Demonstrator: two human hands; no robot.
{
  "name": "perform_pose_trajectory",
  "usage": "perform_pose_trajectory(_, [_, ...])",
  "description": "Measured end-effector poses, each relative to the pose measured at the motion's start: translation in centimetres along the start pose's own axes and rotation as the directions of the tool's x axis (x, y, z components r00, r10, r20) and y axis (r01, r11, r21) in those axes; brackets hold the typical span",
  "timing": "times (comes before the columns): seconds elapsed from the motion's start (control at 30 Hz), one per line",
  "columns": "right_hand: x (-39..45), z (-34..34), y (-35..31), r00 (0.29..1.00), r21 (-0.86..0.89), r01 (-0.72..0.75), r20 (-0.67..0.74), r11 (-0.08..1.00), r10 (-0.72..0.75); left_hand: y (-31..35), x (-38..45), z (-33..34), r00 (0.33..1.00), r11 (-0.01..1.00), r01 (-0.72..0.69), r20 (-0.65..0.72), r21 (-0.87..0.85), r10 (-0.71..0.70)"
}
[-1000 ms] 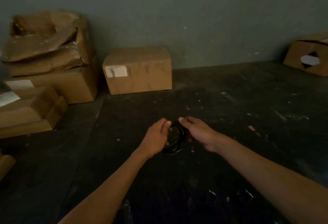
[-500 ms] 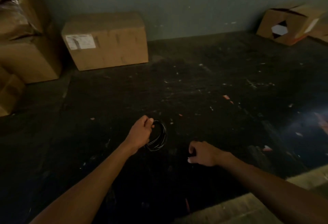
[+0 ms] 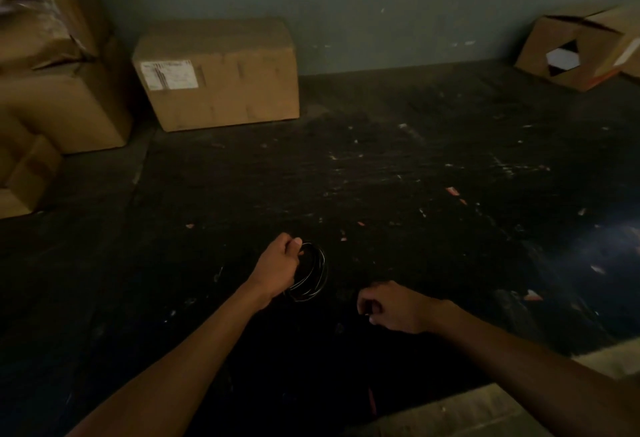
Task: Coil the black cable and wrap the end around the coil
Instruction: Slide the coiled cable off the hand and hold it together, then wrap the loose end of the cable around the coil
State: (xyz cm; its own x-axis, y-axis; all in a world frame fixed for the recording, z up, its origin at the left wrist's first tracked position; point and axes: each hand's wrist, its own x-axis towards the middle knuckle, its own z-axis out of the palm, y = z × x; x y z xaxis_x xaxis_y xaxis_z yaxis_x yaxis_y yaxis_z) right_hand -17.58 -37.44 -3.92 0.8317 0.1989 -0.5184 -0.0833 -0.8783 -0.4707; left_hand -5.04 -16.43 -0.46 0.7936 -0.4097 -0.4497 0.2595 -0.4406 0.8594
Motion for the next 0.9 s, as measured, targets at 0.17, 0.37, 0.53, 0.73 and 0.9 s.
perform_pose_trajectory(0.17, [-0.3,-0.2,-0.4,0.995,-0.11,0.099,0.041,0.989,-0.095,-0.1,-0.4,-0.3,0.999,0.995,0.042,0.002,-0.092,-0.042])
perform_pose_trajectory(0.37, [-0.6,-0.6,-0.7,0.989,-0.072,0.149,-0.001,0.986,-0.149,-0.3,-0.8,-0.7,0.999,0.989,0.043,-0.022,-0.141,-0.046])
perform_pose_trajectory(0.53, [-0.5,-4.6,-3.2,0.945,0.074,0.202,-0.277,0.976,-0.175,0.4,-1.4,-0.9,0.999,0.994,0.036,0.006,-0.106,-0.036])
perform_pose_trajectory(0.73, [0.1,-8.6,-7.8,0.831,-0.103,0.292,-0.465,0.951,-0.305,1.9,-1.5,-0.5,0.999,0.997,0.0,0.04,-0.082,0.003])
perform_pose_trajectory(0.9, [1.3,-9.2,-9.1,0.761,-0.219,0.267,-0.55,0.938,-0.345,3.7,-2.0,-0.4,0.998,0.985,-0.034,0.036,-0.17,0.041])
